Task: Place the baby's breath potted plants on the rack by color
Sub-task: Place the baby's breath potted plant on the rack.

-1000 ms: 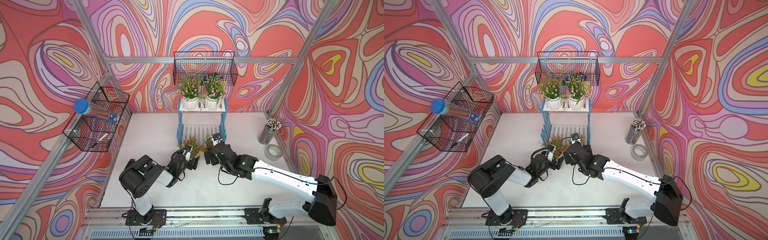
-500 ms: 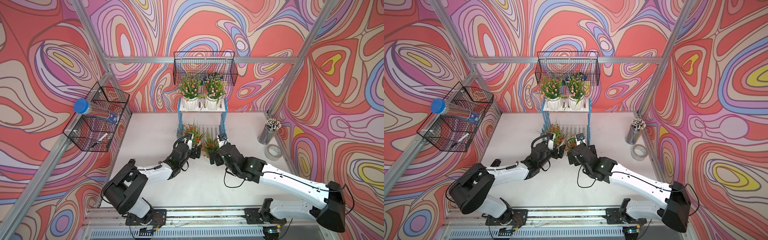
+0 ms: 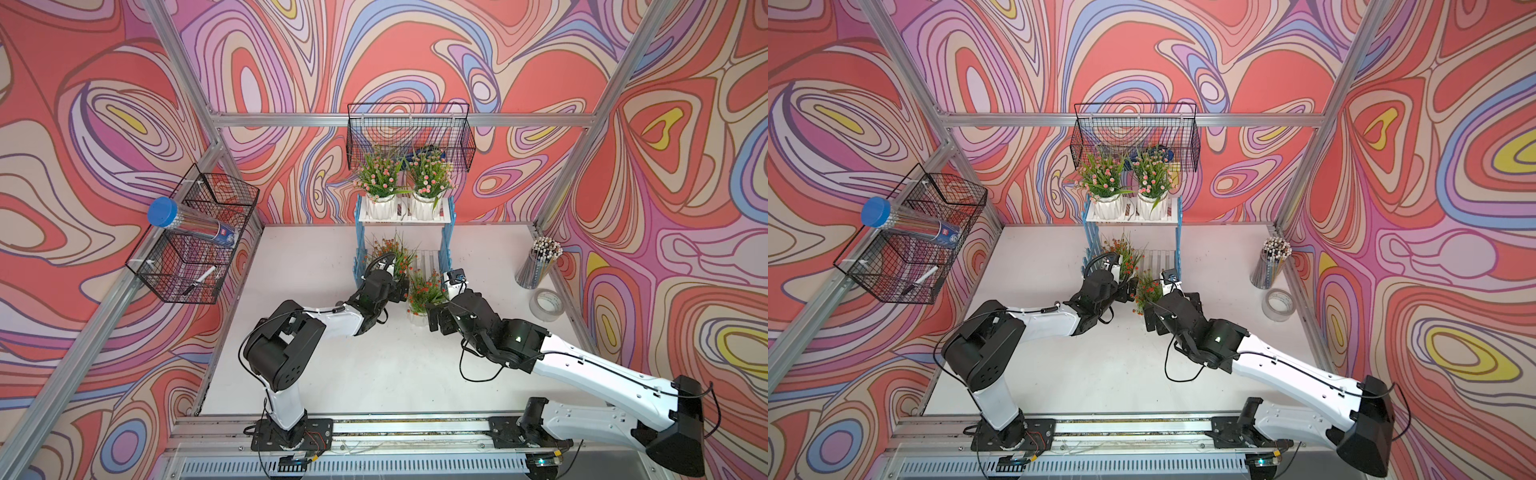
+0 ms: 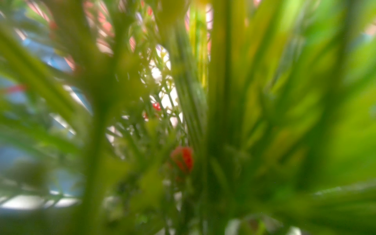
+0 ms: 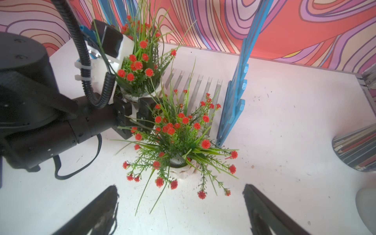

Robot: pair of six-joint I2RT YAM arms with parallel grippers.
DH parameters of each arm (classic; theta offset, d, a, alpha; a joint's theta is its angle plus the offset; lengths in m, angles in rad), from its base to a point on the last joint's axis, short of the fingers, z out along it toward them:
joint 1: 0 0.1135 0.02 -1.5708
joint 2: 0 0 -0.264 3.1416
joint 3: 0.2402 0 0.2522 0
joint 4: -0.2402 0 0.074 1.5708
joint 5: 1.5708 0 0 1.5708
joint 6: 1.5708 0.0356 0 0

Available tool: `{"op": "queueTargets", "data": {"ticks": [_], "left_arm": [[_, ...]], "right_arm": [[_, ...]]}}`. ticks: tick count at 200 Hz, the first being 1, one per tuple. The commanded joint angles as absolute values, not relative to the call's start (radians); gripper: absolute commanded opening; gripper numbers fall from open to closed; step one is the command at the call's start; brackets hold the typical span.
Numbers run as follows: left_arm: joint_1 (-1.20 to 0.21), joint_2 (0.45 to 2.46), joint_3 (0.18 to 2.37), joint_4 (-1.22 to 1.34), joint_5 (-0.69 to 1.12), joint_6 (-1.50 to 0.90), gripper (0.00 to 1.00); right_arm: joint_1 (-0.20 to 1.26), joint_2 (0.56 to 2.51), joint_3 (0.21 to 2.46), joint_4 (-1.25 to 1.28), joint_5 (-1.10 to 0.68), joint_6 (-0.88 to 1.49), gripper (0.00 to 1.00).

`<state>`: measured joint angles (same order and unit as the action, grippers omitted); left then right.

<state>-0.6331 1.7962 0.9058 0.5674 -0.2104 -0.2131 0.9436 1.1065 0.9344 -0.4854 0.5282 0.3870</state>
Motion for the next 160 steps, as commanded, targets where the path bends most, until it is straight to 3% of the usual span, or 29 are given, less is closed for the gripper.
{"op": "queueTargets", "data": {"ticks": [1, 160], "left_arm": [[-0.615, 1.816, 0.976, 0.62, -0.226, -0.21, 0.68], [-0.552, 1.968, 1.117, 0.525, -0.176, -0.229, 0.72]], "right_arm": [[0.946, 1.085, 0.932, -0.493, 0.545, 0.397, 0.98], [0.945, 1.14, 0.96, -0.453, 0.523, 0.37, 0.98]]}}
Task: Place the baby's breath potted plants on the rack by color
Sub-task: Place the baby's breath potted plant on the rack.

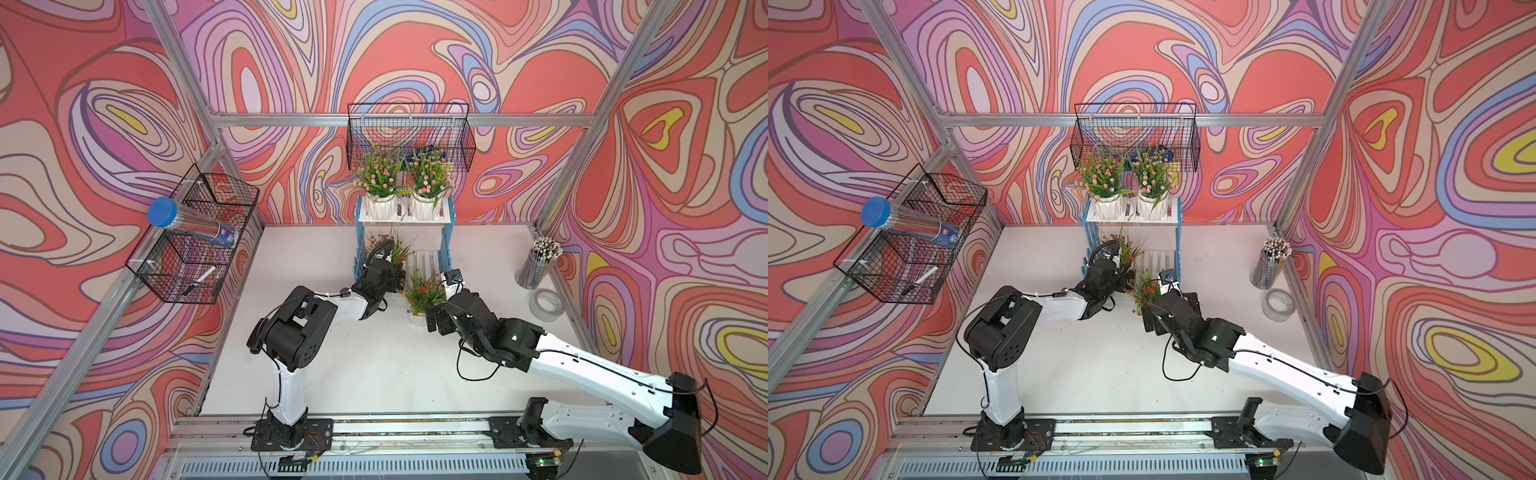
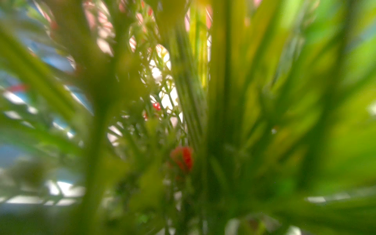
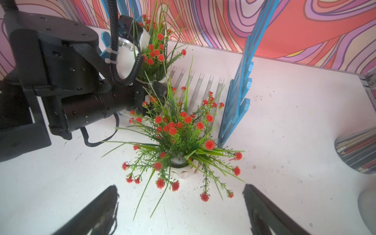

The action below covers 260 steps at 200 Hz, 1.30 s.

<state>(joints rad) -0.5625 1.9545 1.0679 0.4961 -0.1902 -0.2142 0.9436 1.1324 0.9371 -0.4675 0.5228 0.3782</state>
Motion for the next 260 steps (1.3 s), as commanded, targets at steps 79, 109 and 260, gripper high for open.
{"op": "queueTargets", "data": {"ticks": [79, 109, 260], "left_arm": [[-0.539, 1.966, 1.093, 0.521, -0.183, -0.248, 0.91], [-0.539, 1.936, 1.079, 0.5, -0.179, -0.257, 0.94], [-0.571, 1.612, 0.857, 0.381, -0.071, -0.325, 1.0]], "right_arm": [[0.945, 1.12, 0.936, -0.45, 0.533, 0.385, 0.98], [0.946, 1.123, 0.94, -0.449, 0.531, 0.388, 0.98], [0.946, 1.095, 0.946, -0.453, 0.548, 0.389, 0.98]]}}
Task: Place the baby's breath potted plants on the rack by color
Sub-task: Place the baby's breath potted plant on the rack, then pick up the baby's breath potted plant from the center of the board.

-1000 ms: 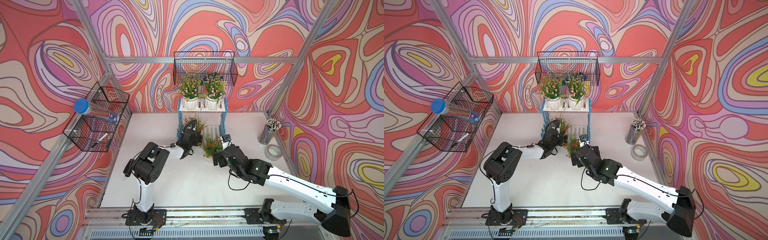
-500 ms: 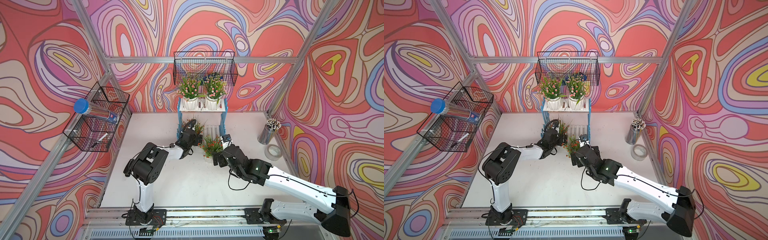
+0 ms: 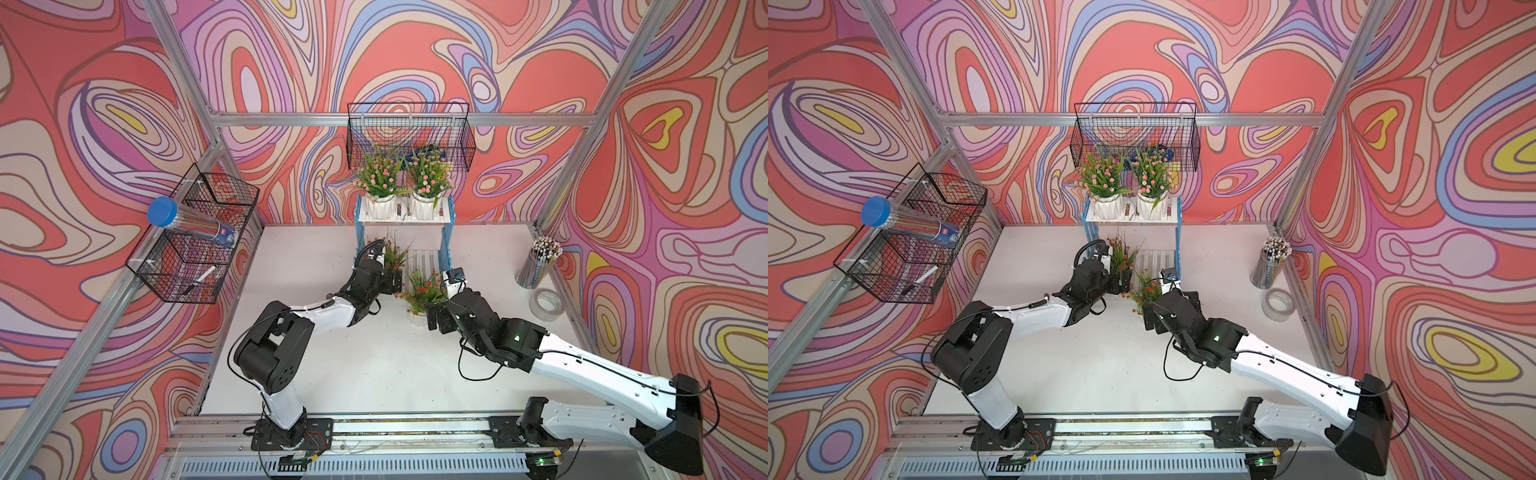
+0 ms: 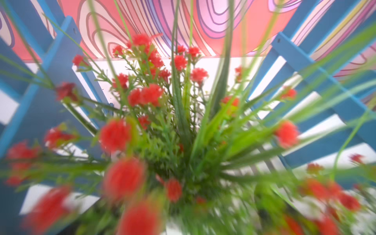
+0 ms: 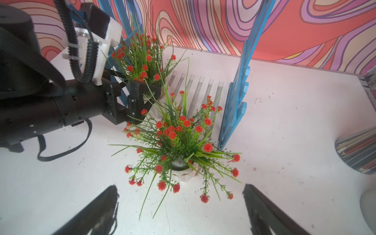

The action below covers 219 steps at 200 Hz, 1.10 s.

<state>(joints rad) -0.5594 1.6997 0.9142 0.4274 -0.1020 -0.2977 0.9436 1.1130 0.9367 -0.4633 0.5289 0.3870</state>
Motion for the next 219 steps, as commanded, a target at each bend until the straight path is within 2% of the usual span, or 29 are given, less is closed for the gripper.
{"op": "queueTargets", "data": {"ticks": [1, 52, 96, 143, 179, 219], "left_arm": [[-0.571, 1.608, 0.854, 0.38, -0.069, -0.327, 1.0], [-0.63, 1.402, 0.672, 0.306, -0.047, -0.325, 1.0], [-0.781, 1.305, 0.525, 0.352, -0.036, -0.313, 1.0], [-0.868, 1.426, 0.394, 0.711, -0.038, -0.317, 1.0], [-0.89, 1.591, 0.48, 0.845, -0.028, -0.295, 1.0], [-0.893, 1.713, 0.575, 0.956, -0.123, -0.31, 1.0]], "right_arm": [[0.946, 1.094, 0.947, -0.453, 0.548, 0.388, 0.98], [0.946, 1.103, 0.977, -0.449, 0.557, 0.365, 0.98], [0.945, 1.084, 0.98, -0.447, 0.549, 0.347, 0.98], [0.945, 1.103, 1.026, -0.461, 0.545, 0.343, 0.98], [0.946, 1.109, 1.032, -0.469, 0.558, 0.341, 0.98], [0.946, 1.114, 1.04, -0.504, 0.561, 0.351, 0.98]]}}
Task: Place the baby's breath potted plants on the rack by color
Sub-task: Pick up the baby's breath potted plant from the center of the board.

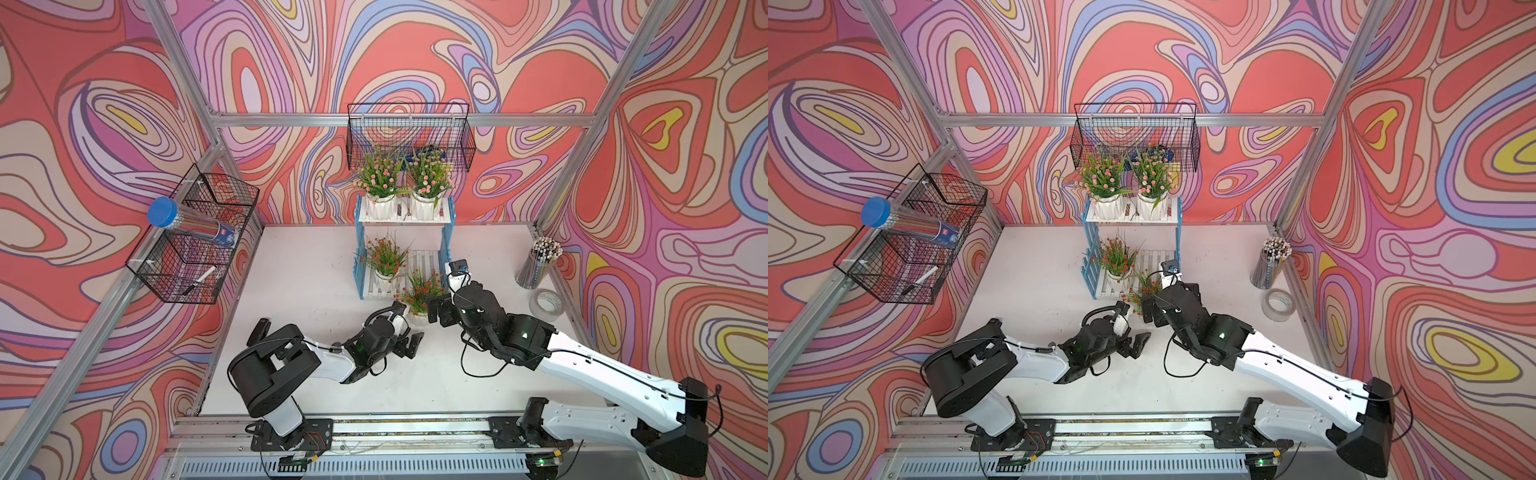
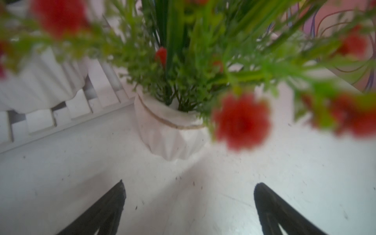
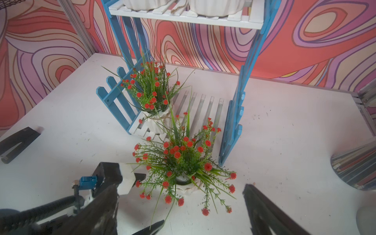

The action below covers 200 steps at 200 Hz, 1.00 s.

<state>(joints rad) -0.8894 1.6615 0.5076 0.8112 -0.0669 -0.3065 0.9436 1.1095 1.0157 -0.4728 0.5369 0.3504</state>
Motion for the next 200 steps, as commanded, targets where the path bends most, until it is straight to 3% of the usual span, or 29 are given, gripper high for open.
{"op": "queueTargets", "data": {"ticks": [1, 76, 200], "left_arm": [[-0.894, 1.716, 0.577, 0.957, -0.124, -0.311, 1.0], [-0.901, 1.854, 0.729, 0.878, -0.223, -0.318, 1.0], [-0.901, 1.939, 0.837, 0.739, -0.225, -0.361, 1.0]], "right_arm": [[0.946, 1.114, 1.041, -0.504, 0.561, 0.351, 0.98], [0.946, 1.117, 1.044, -0.501, 0.591, 0.342, 0.98], [0.945, 1.068, 1.005, -0.502, 0.61, 0.37, 0.98]]}}
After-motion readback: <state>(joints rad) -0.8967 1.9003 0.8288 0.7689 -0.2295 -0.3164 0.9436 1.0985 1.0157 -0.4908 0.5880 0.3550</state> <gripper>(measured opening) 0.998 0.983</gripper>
